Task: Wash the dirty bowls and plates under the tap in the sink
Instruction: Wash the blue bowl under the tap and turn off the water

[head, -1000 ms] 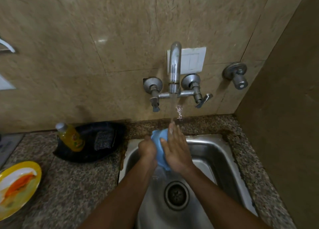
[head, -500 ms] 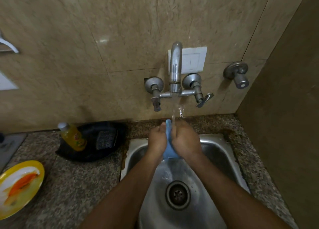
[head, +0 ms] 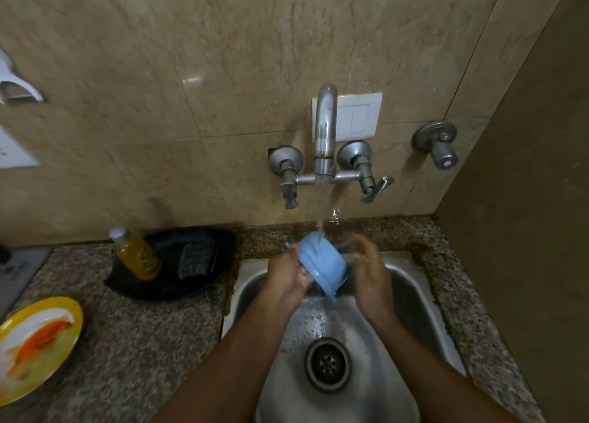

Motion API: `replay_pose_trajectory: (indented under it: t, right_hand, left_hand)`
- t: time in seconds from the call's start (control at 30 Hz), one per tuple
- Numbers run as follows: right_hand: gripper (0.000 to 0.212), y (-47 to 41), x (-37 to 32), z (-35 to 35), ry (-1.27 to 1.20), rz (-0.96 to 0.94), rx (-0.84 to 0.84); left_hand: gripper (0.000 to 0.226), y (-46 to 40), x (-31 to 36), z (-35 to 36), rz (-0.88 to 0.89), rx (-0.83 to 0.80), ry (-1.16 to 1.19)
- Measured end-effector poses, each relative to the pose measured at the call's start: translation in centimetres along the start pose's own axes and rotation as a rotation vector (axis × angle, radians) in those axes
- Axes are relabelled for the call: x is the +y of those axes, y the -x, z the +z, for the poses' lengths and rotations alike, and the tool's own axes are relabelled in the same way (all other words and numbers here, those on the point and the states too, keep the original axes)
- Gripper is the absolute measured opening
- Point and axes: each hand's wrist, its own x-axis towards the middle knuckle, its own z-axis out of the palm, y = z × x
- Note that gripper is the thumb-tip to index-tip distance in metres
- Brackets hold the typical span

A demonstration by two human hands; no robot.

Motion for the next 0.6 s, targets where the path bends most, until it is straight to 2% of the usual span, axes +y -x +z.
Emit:
replay_pose_trajectory:
  t: [0.03, 0.07, 0.1, 0.17, 0.23, 0.37, 0.5, 0.6]
  right_hand:
    - [0.031, -0.5, -0.1, 0.0, -0.183, 0.270, 0.127]
    - [0.028, -0.9, -0.3, 0.0, -0.336, 0.512, 0.138]
    - [0.028, -0.9, -0.5, 0.0, -0.460, 0.687, 0.088]
    - [0.032, -0.1, -1.0, -0.1, -0.585, 0.889, -0.045]
    - [0.033, 0.3, -1.2, -0.1, -0.654, 0.954, -0.110]
    - [0.035, -0.4, -0.9, 0.5, -0.813, 0.987, -0.058]
    - [0.033, -0.4, -2.1, 1.3, -1.047, 0.963, -0.055]
    - [0.034, -1.0, -3.8, 1.8, -1.243, 0.893, -0.035]
  left_hand:
    - [0.026, 0.1, -0.3, 0.0, -0.005, -0.012, 0.020]
    - [0.024, 0.2, -0.5, 0.1, -0.012, -0.033, 0.039]
    - [0.024, 0.3, -0.6, 0.2, -0.014, -0.046, 0.055]
    - [0.024, 0.6, -0.7, 0.3, -0.034, -0.063, 0.094]
    - [0.025, 0.8, -0.9, 0.1, -0.046, -0.076, 0.141]
    - [0.020, 0.2, 0.1, -0.6, -0.055, -0.027, 0.352]
    - [0.021, -0.3, 0.7, -1.4, -0.060, 0.025, 0.454]
    - [0.031, -0.3, 0.8, -1.4, -0.041, 0.010, 0.480]
